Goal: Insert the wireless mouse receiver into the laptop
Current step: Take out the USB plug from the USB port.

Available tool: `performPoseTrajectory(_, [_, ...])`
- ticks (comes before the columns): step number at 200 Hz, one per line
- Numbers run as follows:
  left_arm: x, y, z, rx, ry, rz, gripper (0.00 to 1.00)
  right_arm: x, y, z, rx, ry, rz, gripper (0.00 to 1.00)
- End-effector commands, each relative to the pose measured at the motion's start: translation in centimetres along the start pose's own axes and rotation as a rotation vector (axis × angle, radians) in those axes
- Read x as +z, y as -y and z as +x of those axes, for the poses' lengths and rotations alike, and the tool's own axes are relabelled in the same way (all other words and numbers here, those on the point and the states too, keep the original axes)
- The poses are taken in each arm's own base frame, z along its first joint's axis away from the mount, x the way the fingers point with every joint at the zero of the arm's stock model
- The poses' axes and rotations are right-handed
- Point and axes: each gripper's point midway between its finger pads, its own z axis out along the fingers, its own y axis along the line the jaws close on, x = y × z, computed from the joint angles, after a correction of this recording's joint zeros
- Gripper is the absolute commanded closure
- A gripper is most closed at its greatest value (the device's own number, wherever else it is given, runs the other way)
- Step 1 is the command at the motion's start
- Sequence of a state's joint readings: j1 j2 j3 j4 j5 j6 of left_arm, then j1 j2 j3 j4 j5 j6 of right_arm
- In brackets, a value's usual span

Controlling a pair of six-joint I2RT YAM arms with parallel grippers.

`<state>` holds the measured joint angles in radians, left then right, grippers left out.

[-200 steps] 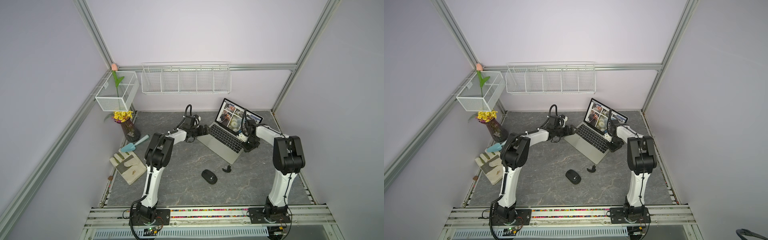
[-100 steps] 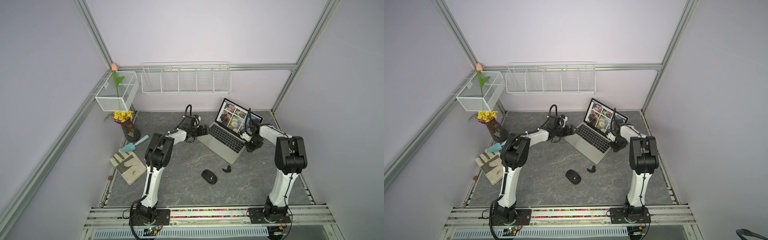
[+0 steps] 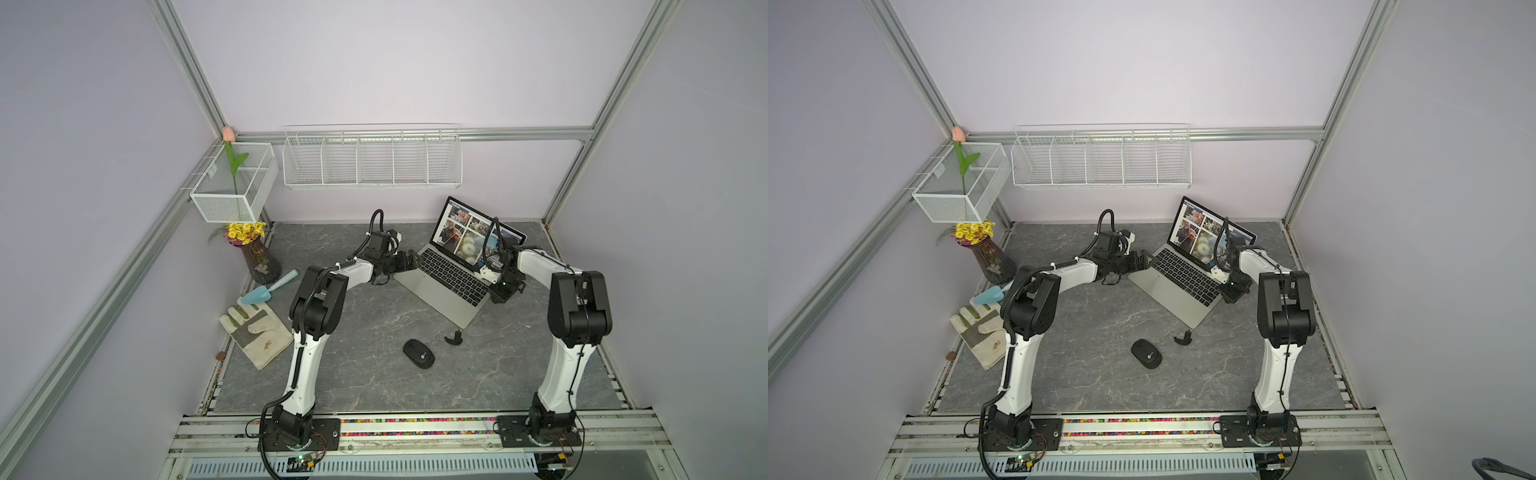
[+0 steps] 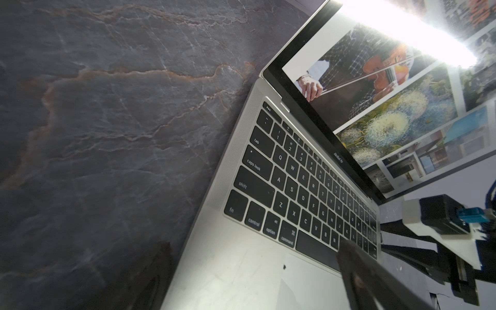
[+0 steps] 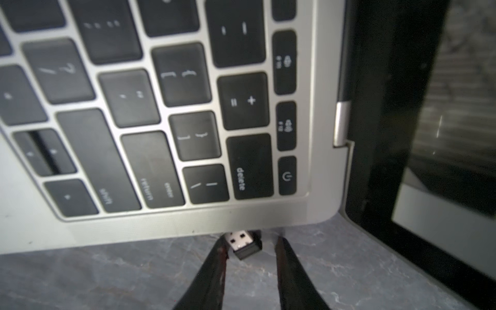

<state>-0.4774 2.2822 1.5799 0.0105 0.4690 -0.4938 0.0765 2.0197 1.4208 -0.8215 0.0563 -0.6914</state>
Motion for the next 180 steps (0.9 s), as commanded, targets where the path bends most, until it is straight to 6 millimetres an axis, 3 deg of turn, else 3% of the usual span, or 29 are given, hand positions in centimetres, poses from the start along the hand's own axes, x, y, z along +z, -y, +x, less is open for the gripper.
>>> performPoseTrajectory(1, [0.5,-5.3,6.1,-0.14,-0.166,-0.151,0.01,2.6,-2.4,0.1,-0.071,-0.025,-0.109,0.67])
performPoseTrajectory(33, [0.5,-5.3,6.2,-0.139,-0.167,-0.153,0.01,2.9,-2.6,0.9,-0.084,-0.064,-0.115,0.7])
performPoseTrajectory(180, [0.6,-5.4,6.4,-0.142,-0.17,-0.15,0.01,3.0,-4.8,0.5,-0.138,-0.023,-0.197,0.77])
